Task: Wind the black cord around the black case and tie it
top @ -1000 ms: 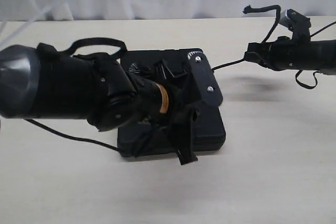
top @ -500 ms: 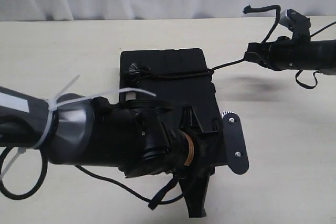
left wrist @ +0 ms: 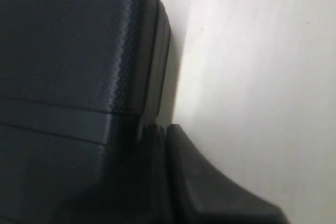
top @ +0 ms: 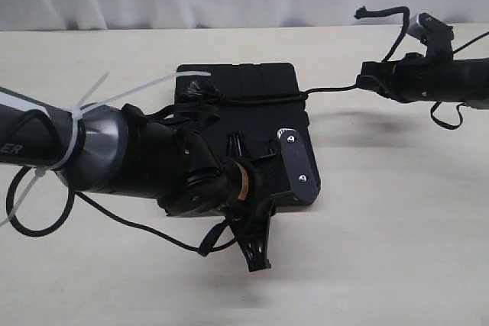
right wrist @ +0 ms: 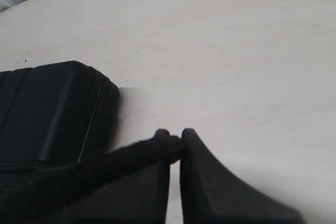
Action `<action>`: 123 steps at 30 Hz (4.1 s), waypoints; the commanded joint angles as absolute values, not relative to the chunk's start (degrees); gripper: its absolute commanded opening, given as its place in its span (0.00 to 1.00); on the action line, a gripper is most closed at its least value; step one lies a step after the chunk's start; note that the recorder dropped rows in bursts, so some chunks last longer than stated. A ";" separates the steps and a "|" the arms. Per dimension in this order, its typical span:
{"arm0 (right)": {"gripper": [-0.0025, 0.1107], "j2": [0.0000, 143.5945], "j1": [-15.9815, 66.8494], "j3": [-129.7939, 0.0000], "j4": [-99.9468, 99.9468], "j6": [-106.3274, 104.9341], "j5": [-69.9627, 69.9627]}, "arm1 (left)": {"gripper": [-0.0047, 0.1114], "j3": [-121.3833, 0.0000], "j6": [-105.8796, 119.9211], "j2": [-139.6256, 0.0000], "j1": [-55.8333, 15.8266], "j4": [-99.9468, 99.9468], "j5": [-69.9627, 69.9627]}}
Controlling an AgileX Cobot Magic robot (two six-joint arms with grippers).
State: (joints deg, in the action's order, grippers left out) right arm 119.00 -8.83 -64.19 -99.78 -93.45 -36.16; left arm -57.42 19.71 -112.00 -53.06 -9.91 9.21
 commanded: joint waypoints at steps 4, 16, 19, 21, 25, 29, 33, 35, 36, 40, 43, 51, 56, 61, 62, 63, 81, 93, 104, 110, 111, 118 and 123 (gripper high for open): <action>0.06 118.99 -9.26 -64.30 -99.95 -92.33 -44.92 | 0.04 -57.43 19.42 -111.95 -52.68 -9.55 7.89; 0.06 113.96 -9.26 -65.82 -99.25 -92.67 -50.34 | 0.04 -57.43 19.42 -111.95 -52.68 -9.69 8.46; 0.06 113.96 -9.26 -65.16 -97.95 -92.04 -41.55 | 0.04 -57.43 19.42 -111.95 -52.68 -9.80 8.46; 0.06 113.96 -9.26 -64.51 -97.13 -91.66 -36.25 | 0.04 -57.43 19.42 -111.95 -52.68 -9.78 8.25; 0.06 113.96 -9.26 -64.27 -92.25 -87.39 -28.47 | 0.04 -57.43 19.42 -111.95 -52.68 -9.78 7.98; 0.06 114.09 -9.26 -64.27 -89.23 -85.16 -26.13 | 0.04 -57.43 19.42 -111.95 -52.68 -9.78 7.95; 0.14 114.82 -9.26 -64.27 -89.23 -85.58 -29.07 | 0.04 -57.43 19.42 -111.95 -52.68 -9.78 7.85; 0.24 115.08 -9.26 -64.61 -89.23 -85.58 -31.26 | 0.04 -57.43 19.42 -111.95 -52.68 -9.78 7.85; 0.31 115.09 -9.26 -64.62 -89.23 -85.58 -31.75 | 0.04 -57.43 19.42 -111.95 -52.68 -9.78 7.95; 0.44 115.09 -9.26 -64.62 -88.09 -82.70 -28.01 | 0.04 -57.43 19.42 -111.95 -52.68 -9.78 8.45; 0.44 115.09 -9.26 -64.62 -81.85 -74.81 -21.95 | 0.04 -57.43 19.42 -111.95 -52.68 -9.78 8.45; 0.44 113.53 -9.26 -64.62 -66.18 -59.95 -14.53 | 0.04 -57.43 19.42 -111.95 -52.68 -9.78 8.30; 0.44 110.18 -9.26 -64.62 -55.81 -49.78 -15.58 | 0.04 -57.43 19.42 -111.95 -52.68 -9.39 8.44; 0.44 102.06 -9.26 -64.62 -53.85 -50.48 -26.46 | 0.04 -57.43 19.42 -111.95 -52.68 -9.28 7.72; 0.44 100.67 -9.26 -64.62 -52.51 -50.08 -27.19 | 0.04 -57.43 19.42 -111.95 -52.68 -9.28 7.58; 0.44 99.33 -9.26 -64.62 -50.50 -49.27 -27.55 | 0.04 -57.43 19.42 -111.95 -52.68 -9.28 7.39; 0.40 91.15 -9.26 -64.26 -0.37 0.72 -40.96 | 0.04 -57.43 19.42 -111.95 -52.68 -9.39 5.27; 0.40 99.82 -9.16 -63.05 -40.42 -35.34 -40.20 | 0.04 -57.43 19.42 -111.95 -52.68 -9.39 4.40; 0.40 114.44 -9.16 -63.05 -32.70 -30.75 -32.78 | 0.04 -57.43 19.42 -111.95 -52.68 -9.52 4.49; 0.06 115.43 -9.16 -64.09 -32.78 -30.99 -31.40 | 0.04 -57.43 19.42 -111.95 -52.68 -9.52 4.25; 0.06 115.43 -9.16 -65.46 -32.78 -30.98 -32.45 | 0.04 -57.43 19.42 -111.95 -52.68 -9.52 4.25; 0.06 114.52 -6.74 -73.01 0.92 -10.86 -39.59 | 0.04 -57.43 19.42 -111.95 -52.68 -9.52 3.98; 0.06 114.31 0.91 -72.91 32.79 5.66 -44.15 | 0.04 -57.43 19.42 -111.95 -52.68 -9.79 3.95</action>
